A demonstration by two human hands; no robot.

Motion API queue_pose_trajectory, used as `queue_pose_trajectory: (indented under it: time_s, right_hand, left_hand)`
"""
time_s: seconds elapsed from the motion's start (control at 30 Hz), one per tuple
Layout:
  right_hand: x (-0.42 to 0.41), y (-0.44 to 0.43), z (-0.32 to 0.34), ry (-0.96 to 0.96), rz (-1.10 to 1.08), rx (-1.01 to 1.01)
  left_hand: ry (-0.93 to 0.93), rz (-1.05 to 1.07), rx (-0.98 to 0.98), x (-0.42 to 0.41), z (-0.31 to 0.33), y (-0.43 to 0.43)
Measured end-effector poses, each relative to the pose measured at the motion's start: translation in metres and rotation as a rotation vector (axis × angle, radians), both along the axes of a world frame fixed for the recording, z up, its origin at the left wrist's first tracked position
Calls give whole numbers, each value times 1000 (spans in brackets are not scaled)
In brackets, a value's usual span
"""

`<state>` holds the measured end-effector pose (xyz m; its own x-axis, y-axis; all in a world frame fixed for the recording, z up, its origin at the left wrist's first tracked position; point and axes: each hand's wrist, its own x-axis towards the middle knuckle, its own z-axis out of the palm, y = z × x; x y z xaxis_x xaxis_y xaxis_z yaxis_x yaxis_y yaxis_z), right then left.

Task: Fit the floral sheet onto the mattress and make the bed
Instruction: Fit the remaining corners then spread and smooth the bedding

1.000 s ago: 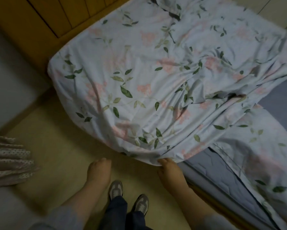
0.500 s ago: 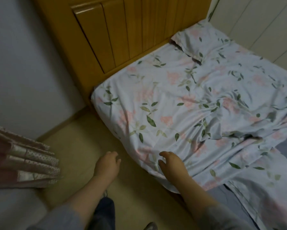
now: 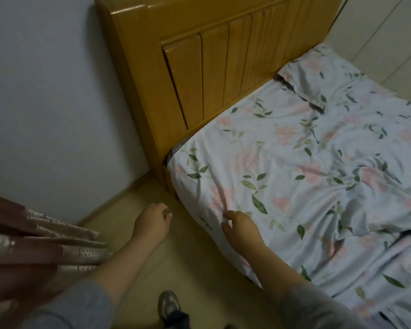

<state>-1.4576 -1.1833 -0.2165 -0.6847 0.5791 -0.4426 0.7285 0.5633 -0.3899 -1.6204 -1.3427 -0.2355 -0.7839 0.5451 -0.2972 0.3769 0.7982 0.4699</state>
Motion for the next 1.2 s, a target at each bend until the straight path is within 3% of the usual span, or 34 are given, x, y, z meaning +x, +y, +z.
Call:
queue_pose_trajectory:
  time_s: [0.53,0.8,1.2]
  right_hand:
    - [-144,70,-73,-32,-66,-103]
    - [-217,111,-138,-55,-158,-194]
    - [-251,116,-224,-84,-369,-261]
  left_hand:
    - [-179,66,20,-152,-62,74]
    - [-289,44,-34,-216,-135,140]
    - [-560,63,-80,-272,-241,201]
